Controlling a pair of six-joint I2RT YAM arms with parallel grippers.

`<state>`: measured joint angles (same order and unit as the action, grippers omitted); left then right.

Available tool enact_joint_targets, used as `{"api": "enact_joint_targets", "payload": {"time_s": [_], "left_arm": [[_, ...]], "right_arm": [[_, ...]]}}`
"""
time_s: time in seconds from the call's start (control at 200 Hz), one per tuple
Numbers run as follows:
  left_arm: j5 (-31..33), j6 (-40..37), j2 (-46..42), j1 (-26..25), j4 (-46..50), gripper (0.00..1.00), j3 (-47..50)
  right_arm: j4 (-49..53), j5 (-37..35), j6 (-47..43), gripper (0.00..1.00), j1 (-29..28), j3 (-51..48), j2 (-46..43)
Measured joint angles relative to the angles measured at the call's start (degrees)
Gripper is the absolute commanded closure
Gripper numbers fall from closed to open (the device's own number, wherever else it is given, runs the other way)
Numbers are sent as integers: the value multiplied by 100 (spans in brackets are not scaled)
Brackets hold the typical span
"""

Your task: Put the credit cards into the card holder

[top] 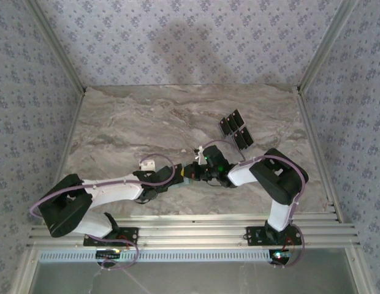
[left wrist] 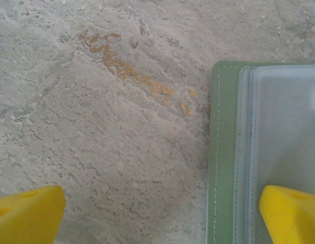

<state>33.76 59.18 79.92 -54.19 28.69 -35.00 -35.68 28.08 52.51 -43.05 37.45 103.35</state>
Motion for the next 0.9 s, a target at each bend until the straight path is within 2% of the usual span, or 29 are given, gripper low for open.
{"api": "enact_joint_targets", "payload": {"time_s": [0.68,0.904], "left_arm": [[44,13,4,2,9,1,0],[190,302,0,-11,260,1,-22]], "right_arm": [[-81,68,210,100,4,236,332],[-85,96,212,100,-2,236,332]]}}
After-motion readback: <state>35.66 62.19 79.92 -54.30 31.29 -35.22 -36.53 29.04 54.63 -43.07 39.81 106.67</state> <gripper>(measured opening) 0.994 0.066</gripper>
